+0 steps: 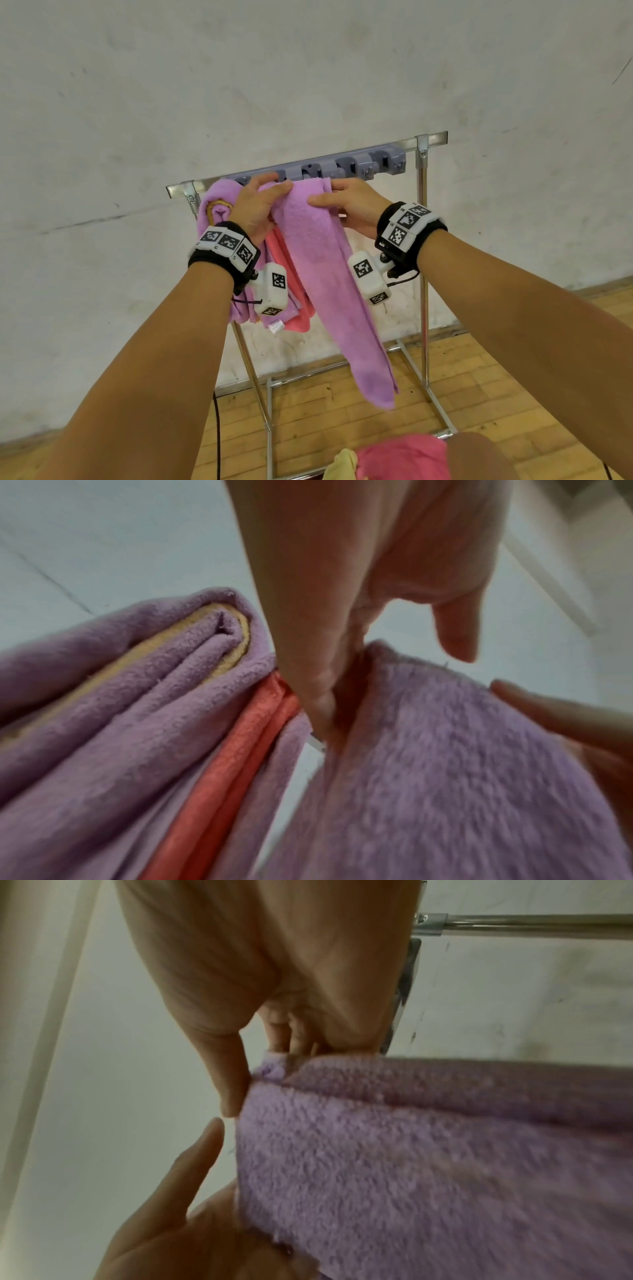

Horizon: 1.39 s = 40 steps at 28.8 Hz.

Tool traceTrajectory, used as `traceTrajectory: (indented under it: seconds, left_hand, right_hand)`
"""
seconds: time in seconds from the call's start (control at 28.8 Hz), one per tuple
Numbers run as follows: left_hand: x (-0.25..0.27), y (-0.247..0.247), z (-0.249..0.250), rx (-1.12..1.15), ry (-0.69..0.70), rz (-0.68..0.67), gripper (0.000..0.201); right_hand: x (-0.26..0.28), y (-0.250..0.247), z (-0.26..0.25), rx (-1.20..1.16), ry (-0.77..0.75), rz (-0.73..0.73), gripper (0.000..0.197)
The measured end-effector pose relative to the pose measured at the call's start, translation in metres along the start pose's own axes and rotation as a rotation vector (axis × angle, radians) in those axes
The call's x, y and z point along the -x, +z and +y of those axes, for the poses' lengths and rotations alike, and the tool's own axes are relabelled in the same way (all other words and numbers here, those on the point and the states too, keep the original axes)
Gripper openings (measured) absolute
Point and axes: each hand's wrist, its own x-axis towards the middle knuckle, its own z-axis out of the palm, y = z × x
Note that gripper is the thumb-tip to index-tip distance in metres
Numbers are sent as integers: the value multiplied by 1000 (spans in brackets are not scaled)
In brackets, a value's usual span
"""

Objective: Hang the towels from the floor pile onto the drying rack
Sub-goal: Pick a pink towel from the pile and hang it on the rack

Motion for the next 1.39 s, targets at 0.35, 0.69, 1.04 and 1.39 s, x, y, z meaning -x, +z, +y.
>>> traceTrajectory:
  seconds: [0.35,0.69,1.04,1.39]
  left_hand:
    - [5,-4,-5,-26,25,-52,60]
    - [12,-1,-3,-96,-20,-168,53]
    - [14,-9,0,-24,-48,-19,26]
    - [18,-18,-15,-419,-19,-25,23]
  right_hand:
    - [-7,12,5,-93,53,-8,39]
    - [-14,12,4,75,-82,150,48]
    - [-9,8,4,131,-77,96,50]
    - [-10,7,-8,-4,-95,147,36]
